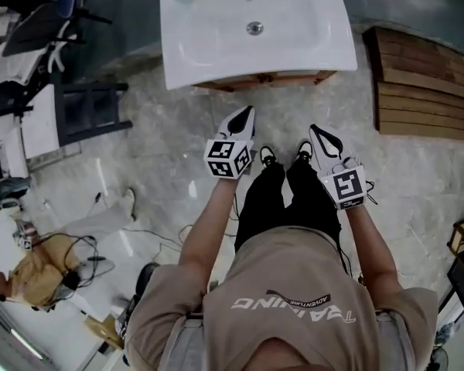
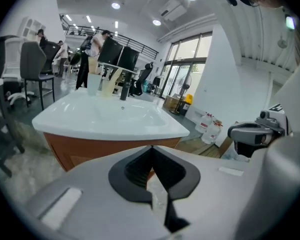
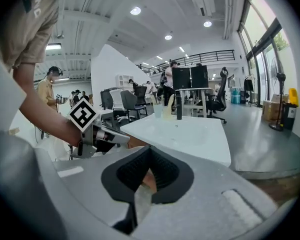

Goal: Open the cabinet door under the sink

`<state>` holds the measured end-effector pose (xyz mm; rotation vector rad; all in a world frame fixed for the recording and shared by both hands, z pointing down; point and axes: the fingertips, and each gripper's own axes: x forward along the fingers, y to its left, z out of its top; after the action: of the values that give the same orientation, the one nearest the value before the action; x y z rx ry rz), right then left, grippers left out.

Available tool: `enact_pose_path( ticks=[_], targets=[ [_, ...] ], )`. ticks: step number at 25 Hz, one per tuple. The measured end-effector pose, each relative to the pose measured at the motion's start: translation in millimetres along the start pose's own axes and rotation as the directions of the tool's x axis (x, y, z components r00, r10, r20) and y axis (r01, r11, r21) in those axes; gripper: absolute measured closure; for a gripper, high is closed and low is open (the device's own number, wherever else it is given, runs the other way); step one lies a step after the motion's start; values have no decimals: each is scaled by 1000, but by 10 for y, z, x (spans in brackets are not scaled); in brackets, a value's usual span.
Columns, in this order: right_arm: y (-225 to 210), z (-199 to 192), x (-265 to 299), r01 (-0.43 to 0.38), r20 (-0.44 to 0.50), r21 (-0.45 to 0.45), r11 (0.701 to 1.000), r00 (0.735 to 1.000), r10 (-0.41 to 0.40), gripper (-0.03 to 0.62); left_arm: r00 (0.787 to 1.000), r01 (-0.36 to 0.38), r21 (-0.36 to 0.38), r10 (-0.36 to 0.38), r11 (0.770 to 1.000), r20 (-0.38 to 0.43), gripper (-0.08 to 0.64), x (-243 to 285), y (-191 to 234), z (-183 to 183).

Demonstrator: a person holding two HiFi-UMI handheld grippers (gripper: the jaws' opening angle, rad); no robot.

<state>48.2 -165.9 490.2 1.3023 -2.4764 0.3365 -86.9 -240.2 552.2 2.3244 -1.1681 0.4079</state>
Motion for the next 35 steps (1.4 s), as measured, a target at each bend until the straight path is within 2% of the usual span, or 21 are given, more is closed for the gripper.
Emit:
enact_pose_path(
  ticks=[2, 5, 8, 11, 13, 15, 16, 18, 19, 21, 25, 26, 31, 32, 35],
  targets=[
    [-35, -85, 115, -23, -4, 5, 1000, 1000, 23, 591, 1000, -20, -84, 21, 996, 4, 541, 173, 143, -180],
    [-55, -140, 329, -71, 9, -6, 997, 997, 71, 591, 998, -50, -221, 60, 974, 38, 543, 465, 449, -420],
    [-59, -223, 479, -109, 8, 3, 994, 994, 109, 591, 994, -68, -355, 96, 932, 60, 543, 703, 697, -644],
    [-114, -365, 589, -136, -9, -14, 991, 991, 136, 591, 989, -87, -456, 130, 886, 65, 541, 944, 885, -915],
    [-183, -469, 639, -161, -39, -56, 985, 986, 159, 591, 987, -76, -557, 143, 827, 78, 541, 1143, 976, -1122],
    [-221, -581, 690, -178, -64, -55, 983, 983, 174, 591, 982, -47, -663, 155, 747, 105, 541, 1290, 1077, -1288],
    [-232, -629, 725, -182, -67, -44, 982, 982, 179, 591, 978, -32, -702, 166, 712, 124, 541, 1340, 1156, -1334],
    [-269, -723, 787, -187, -64, -28, 982, 981, 185, 591, 968, 10, -750, 180, 661, 172, 541, 1445, 1306, -1377],
    [-292, -779, 804, -187, -65, -23, 982, 981, 185, 591, 963, 46, -779, 179, 625, 200, 542, 1510, 1342, -1407],
    [-333, -888, 819, -185, -70, -18, 983, 981, 183, 591, 951, 130, -840, 173, 526, 256, 543, 1635, 1350, -1493],
    [-404, -1048, 850, -176, -70, -3, 984, 982, 175, 591, 919, 262, -897, 191, 356, 344, 545, 1787, 1355, -1617],
    [-416, -1078, 856, -172, -70, 6, 985, 983, 171, 591, 910, 284, -900, 202, 330, 361, 544, 1810, 1368, -1647],
    [-419, -1088, 913, -170, -52, 32, 985, 984, 171, 591, 875, 347, -905, 261, 246, 407, 448, 1890, 1515, -1785],
    [-409, -1080, 926, -174, -51, 33, 984, 983, 176, 591, 875, 351, -906, 262, 235, 407, 432, 1925, 1536, -1816],
    [-372, -1110, 943, -196, -78, 18, 980, 977, 197, 591, 876, 353, -909, 264, 221, 404, 411, 2031, 1580, -1878]
  ],
)
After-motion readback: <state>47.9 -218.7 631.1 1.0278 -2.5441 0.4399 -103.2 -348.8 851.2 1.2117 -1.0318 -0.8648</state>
